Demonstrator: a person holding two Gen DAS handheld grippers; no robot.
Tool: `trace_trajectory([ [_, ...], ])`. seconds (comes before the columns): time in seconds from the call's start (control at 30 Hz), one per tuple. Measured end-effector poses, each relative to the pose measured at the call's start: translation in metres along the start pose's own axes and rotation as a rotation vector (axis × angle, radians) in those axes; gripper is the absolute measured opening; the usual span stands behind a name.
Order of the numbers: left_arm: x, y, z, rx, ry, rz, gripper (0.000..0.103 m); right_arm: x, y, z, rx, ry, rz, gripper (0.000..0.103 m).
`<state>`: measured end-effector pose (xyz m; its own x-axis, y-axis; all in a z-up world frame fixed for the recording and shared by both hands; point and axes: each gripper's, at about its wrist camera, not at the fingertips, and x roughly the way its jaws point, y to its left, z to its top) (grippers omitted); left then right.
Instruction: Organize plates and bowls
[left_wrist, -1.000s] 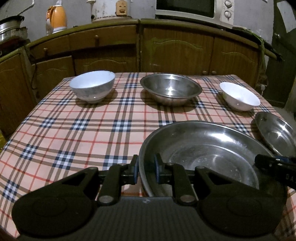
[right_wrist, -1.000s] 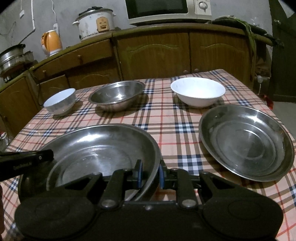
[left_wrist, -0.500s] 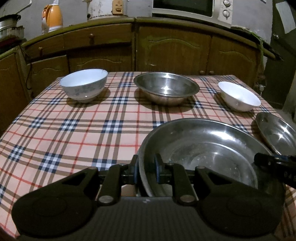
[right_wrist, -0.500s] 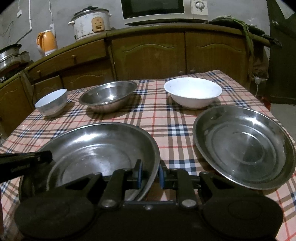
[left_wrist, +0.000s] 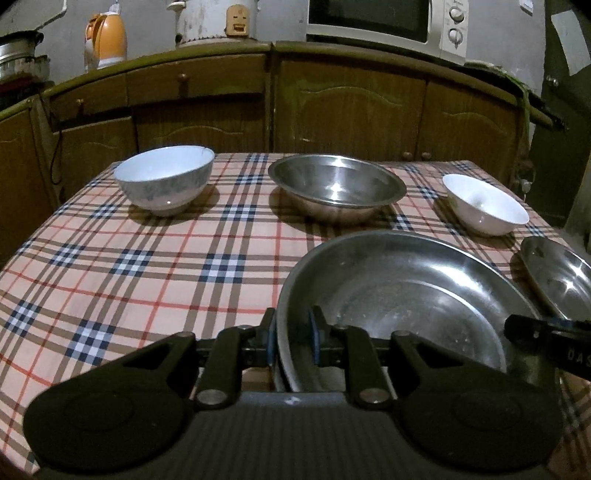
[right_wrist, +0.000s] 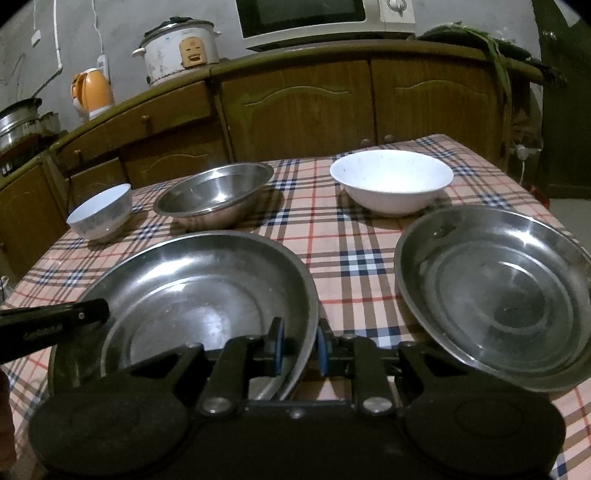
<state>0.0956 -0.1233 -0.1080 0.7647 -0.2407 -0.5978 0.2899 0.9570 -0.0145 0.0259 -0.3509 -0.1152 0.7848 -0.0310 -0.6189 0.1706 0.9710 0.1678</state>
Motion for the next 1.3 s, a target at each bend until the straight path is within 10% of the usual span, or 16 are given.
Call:
trace_trajectory([
  [0.37, 0.003, 0.005, -0.001, -0.007, 0.015, 0.015, 0.023, -0.001, 0.002, 0.000, -0.017, -0.004, -0.006, 0.026],
  [0.7, -0.020, 0.003, 0.011, -0.025, 0.004, 0.030, 0.036, -0.033, -0.008, 0.011, -0.010, -0.070, -0.076, 0.048],
  [1.3, -0.056, -0.085, 0.042, 0.008, -0.029, -0.104, 0.049, -0.118, -0.076, 0.047, -0.025, -0.132, -0.219, 0.055],
])
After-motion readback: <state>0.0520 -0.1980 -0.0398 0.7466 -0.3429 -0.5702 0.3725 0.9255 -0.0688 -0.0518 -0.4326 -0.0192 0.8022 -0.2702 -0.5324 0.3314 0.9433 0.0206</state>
